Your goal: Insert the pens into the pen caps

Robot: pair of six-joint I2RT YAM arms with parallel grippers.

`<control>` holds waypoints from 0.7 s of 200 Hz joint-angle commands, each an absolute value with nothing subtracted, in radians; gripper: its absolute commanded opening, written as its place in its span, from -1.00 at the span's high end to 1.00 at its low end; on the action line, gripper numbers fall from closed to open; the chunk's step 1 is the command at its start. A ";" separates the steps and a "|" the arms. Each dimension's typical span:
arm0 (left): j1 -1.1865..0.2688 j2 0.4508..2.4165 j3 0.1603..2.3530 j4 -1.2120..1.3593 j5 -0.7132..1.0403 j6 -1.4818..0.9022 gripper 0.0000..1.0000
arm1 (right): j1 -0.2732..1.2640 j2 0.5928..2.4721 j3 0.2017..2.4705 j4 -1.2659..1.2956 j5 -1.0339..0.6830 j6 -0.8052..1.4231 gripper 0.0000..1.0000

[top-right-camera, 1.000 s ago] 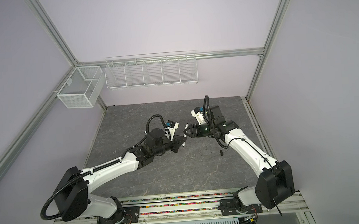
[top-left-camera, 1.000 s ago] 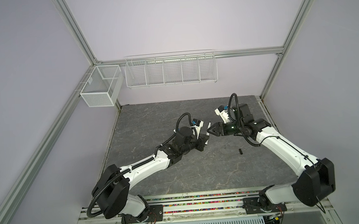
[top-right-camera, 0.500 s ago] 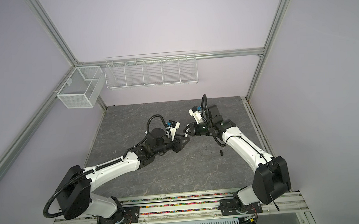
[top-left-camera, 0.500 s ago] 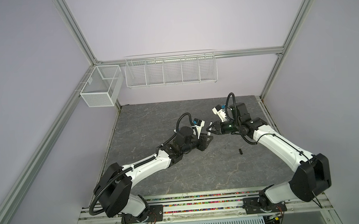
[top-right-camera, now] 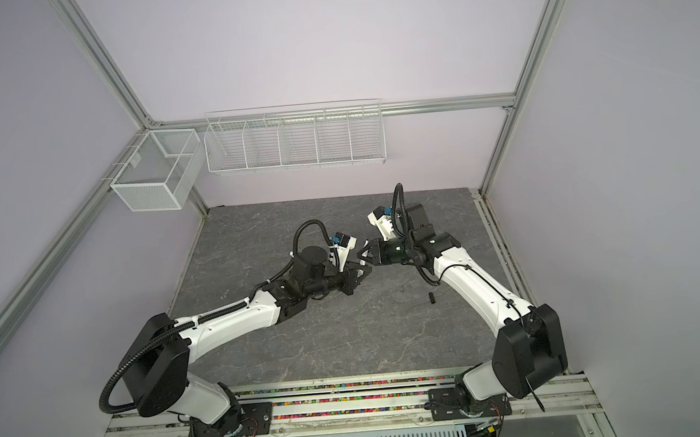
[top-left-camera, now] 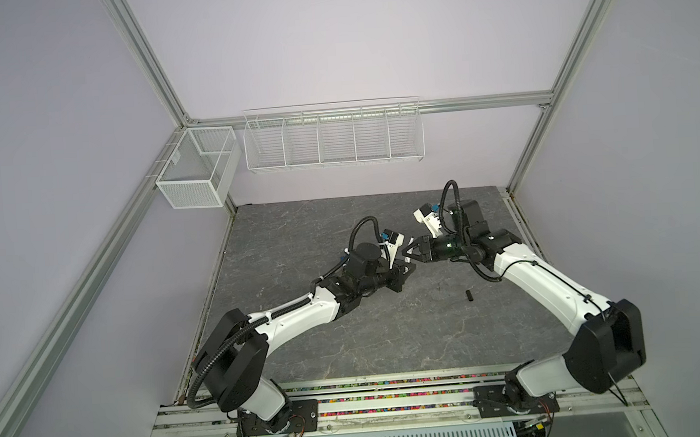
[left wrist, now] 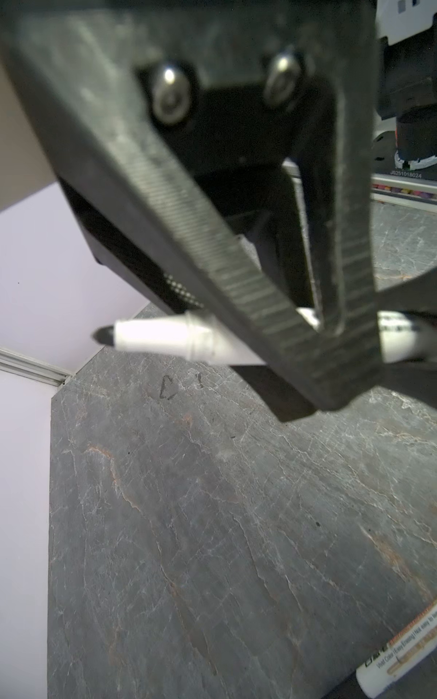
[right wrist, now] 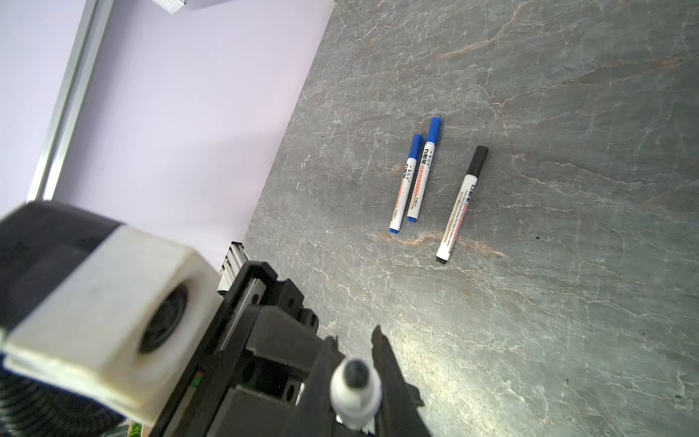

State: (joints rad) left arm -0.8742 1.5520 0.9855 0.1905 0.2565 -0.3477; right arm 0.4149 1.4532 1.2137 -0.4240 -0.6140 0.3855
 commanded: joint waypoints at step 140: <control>-0.861 1.518 0.906 0.112 -0.043 -0.397 1.00 | 0.281 1.584 0.968 -0.641 0.252 0.431 -0.38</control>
